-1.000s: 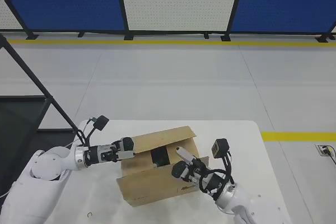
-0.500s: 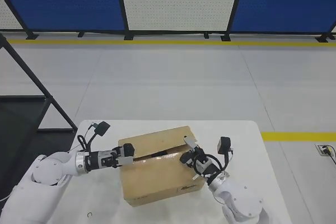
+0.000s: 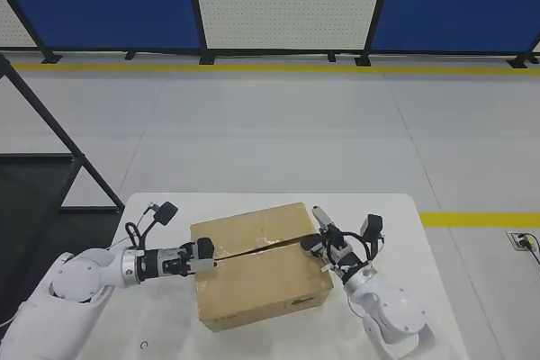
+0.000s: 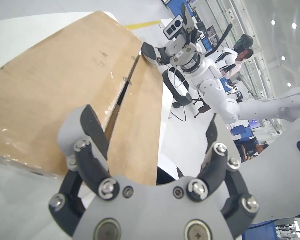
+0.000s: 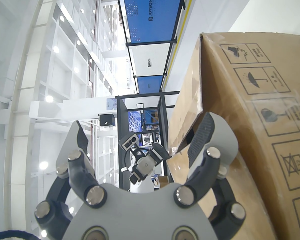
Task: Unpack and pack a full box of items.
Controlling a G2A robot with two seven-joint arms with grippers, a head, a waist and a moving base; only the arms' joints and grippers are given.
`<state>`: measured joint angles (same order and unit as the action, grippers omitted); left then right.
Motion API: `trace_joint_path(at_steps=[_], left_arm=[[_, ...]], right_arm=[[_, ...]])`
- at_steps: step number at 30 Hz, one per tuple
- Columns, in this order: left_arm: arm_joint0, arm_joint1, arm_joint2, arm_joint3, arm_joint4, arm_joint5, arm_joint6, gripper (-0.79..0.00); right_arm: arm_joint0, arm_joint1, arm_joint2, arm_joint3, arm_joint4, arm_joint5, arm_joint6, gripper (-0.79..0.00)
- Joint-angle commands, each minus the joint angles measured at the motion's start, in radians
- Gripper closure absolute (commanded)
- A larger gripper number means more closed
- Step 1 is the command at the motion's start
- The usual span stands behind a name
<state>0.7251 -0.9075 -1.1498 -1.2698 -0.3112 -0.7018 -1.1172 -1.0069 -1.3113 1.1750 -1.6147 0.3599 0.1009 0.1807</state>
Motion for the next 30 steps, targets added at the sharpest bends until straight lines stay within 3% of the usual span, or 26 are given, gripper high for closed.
trace_joint_path(at_steps=[1, 6, 17, 30], left_arm=[[-0.002, 0.0, 0.002, -0.001, 0.007, 0.004, 0.001, -0.785], [0.0, 0.0, 0.004, -0.005, 0.024, 0.012, 0.011, -0.785], [0.009, -0.003, 0.007, -0.028, 0.049, 0.027, 0.065, -0.785], [0.002, -0.003, 0.019, -0.04, 0.096, 0.067, 0.06, -0.785]], right_arm=[[0.004, -0.004, -0.003, 0.01, 0.011, -0.019, -0.007, -0.785], [0.002, -0.011, -0.008, 0.025, 0.027, -0.079, -0.008, -0.785], [-0.041, -0.008, 0.02, 0.015, 0.012, -0.076, 0.032, -0.785], [-0.056, -0.014, 0.028, -0.002, 0.03, -0.159, 0.076, -0.785]])
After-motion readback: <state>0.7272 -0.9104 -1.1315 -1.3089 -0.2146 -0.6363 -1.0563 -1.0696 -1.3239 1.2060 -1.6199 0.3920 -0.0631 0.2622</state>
